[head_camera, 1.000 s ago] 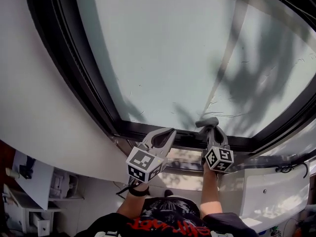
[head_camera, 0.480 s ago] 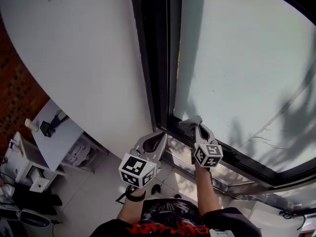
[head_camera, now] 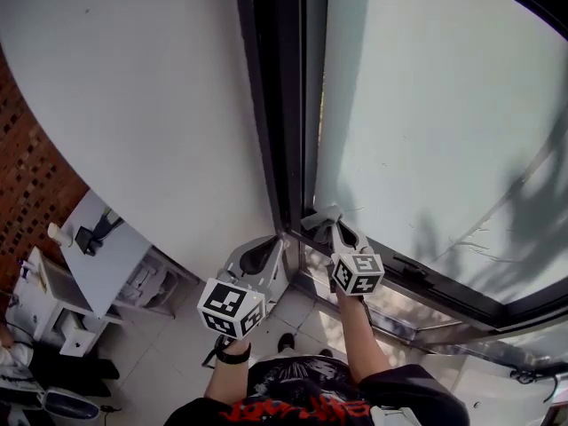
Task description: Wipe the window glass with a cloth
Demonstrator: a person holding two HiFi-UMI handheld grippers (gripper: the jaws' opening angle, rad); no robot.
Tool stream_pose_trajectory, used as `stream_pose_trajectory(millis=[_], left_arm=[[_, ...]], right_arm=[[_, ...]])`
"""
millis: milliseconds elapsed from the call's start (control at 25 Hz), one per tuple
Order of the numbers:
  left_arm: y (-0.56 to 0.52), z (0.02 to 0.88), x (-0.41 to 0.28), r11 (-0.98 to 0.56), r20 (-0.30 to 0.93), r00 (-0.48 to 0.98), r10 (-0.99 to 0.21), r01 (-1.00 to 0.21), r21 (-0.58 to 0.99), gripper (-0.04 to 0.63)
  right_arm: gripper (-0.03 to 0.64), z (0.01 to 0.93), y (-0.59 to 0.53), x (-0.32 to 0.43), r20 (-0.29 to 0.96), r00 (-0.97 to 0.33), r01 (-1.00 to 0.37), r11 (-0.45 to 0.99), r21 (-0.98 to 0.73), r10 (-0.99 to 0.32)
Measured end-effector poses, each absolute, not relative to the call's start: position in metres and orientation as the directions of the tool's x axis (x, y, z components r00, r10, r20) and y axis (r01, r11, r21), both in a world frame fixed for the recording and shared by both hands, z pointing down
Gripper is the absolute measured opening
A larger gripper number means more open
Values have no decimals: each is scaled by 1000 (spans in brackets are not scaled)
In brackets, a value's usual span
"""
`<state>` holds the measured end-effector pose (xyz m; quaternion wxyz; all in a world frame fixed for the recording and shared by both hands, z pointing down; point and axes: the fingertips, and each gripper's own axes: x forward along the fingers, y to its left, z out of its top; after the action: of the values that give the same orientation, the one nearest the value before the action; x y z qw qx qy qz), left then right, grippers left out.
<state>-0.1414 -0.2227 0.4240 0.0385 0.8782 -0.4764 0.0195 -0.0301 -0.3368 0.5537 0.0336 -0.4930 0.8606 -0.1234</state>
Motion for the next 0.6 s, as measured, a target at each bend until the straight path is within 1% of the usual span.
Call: stream_pose_trajectory(millis=[160,320,480,600], left_arm=[[-236,426,-102,-624,65,627,-776,-779,65,-9],[-243,427,-62,-694,59,699,-713,-715,79,-9],[-237,429,-4,-774,45,781,-622,-623,116,-9],[-226,431,43,-830,38,840,-542,-541,134,-9]], right_arm=[[17,554,-329,21,59,-434,-880,409,-240,-899],[17,553,-308,86,51,-315,-925,294,-239,-948],[17,539,-274,166,-14,-195,-939,191,-285,-981],[17,533,-243,233,-24,-90,-947,93,-307,-996]])
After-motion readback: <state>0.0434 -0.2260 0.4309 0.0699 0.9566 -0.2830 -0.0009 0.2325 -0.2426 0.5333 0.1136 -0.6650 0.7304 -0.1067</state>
